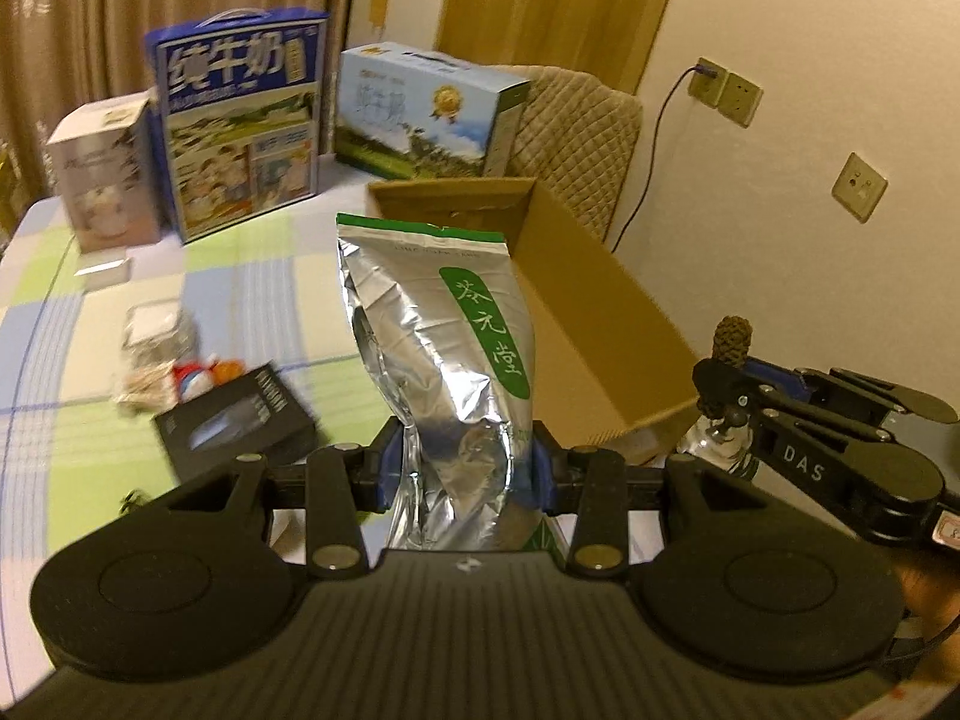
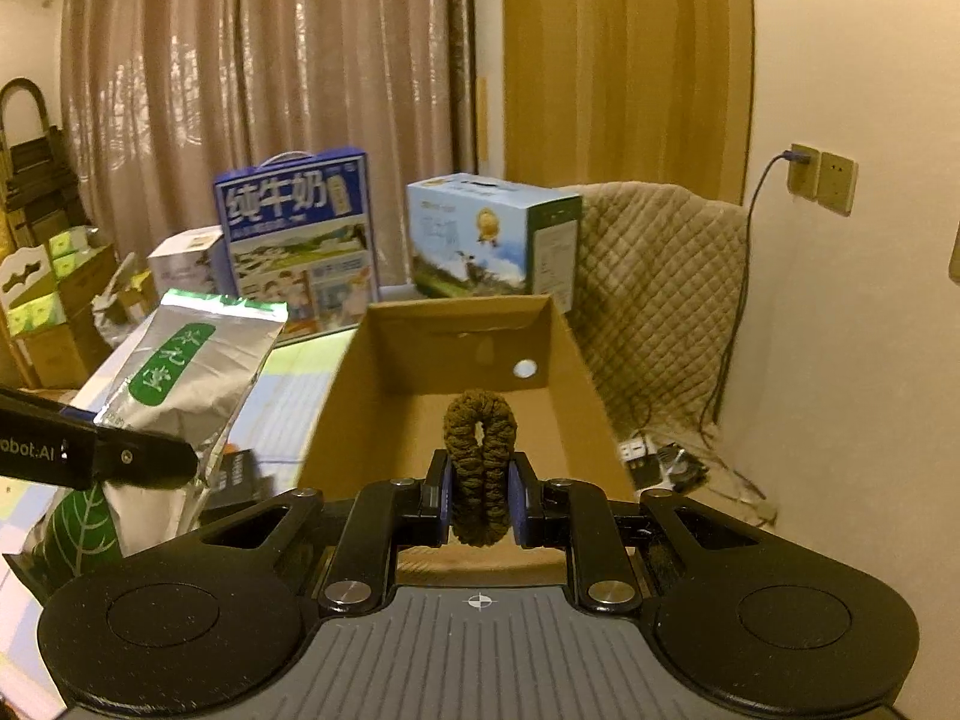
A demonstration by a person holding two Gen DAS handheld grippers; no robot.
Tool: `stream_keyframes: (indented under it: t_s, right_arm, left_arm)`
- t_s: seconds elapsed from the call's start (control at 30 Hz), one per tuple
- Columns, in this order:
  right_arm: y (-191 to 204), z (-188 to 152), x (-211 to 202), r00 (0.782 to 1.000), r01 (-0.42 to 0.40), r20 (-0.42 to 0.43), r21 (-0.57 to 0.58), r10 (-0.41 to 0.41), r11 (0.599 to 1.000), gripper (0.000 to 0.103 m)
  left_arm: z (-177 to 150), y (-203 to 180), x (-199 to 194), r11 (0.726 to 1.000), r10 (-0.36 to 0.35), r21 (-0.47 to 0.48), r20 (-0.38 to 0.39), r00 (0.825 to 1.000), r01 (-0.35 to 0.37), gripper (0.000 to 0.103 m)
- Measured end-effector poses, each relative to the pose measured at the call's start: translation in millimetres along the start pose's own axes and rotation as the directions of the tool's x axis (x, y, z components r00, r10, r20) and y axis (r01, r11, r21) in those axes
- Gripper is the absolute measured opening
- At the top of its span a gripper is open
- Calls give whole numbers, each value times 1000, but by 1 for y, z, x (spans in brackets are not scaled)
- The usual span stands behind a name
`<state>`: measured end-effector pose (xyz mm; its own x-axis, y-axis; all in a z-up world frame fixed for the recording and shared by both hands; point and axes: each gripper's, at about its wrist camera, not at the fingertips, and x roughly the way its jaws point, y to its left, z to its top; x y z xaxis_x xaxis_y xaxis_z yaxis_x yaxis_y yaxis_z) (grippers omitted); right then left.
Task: Organize objects
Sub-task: 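Open the left tool dropping the tea bag while the right tool releases the ring into the box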
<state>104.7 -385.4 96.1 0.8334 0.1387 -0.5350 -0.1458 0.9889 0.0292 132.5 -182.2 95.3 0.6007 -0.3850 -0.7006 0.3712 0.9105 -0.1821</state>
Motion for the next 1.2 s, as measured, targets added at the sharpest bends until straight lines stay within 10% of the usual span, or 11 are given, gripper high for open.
stream_keyframes:
  t_s: [1.0,1.07,1.13,1.2]
  right_arm:
    - [-43,13,75,997,-21,-74,57,25,998,16]
    - [-40,15,75,997,-47,-62,54,50,997,25]
    - [-39,16,73,997,-69,-38,64,72,996,72]
    - [-41,18,68,997,-78,-12,89,80,993,75]
  left_arm:
    - [66,-12,77,1000,-7,-14,36,999,7,46]
    - [61,-9,72,1000,-8,-27,34,999,9,46]
    - [56,-6,68,999,-11,-33,34,999,12,47]
    - [52,-3,64,999,-6,-38,36,999,8,51]
